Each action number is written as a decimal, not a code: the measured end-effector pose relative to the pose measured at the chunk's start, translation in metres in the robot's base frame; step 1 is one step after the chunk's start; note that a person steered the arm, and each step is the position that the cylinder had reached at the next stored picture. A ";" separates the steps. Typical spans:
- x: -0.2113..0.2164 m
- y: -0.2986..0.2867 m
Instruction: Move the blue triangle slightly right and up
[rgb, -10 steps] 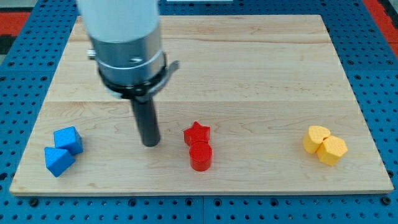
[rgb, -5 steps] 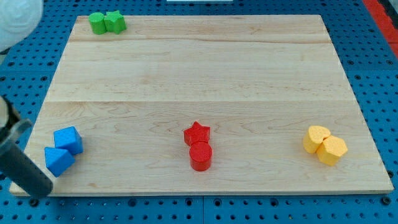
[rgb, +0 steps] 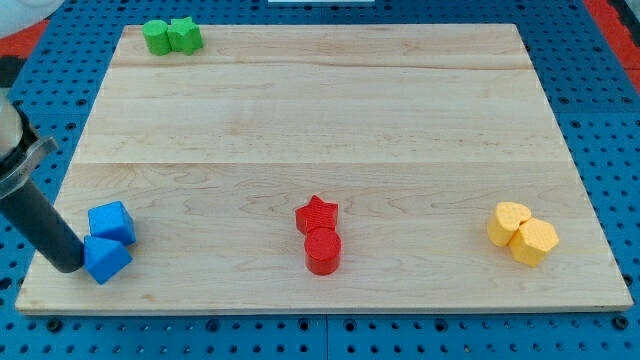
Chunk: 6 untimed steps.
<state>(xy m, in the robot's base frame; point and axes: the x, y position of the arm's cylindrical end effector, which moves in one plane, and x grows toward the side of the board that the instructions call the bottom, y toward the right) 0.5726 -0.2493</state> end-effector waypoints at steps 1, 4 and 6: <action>0.014 0.007; 0.005 0.055; -0.032 0.081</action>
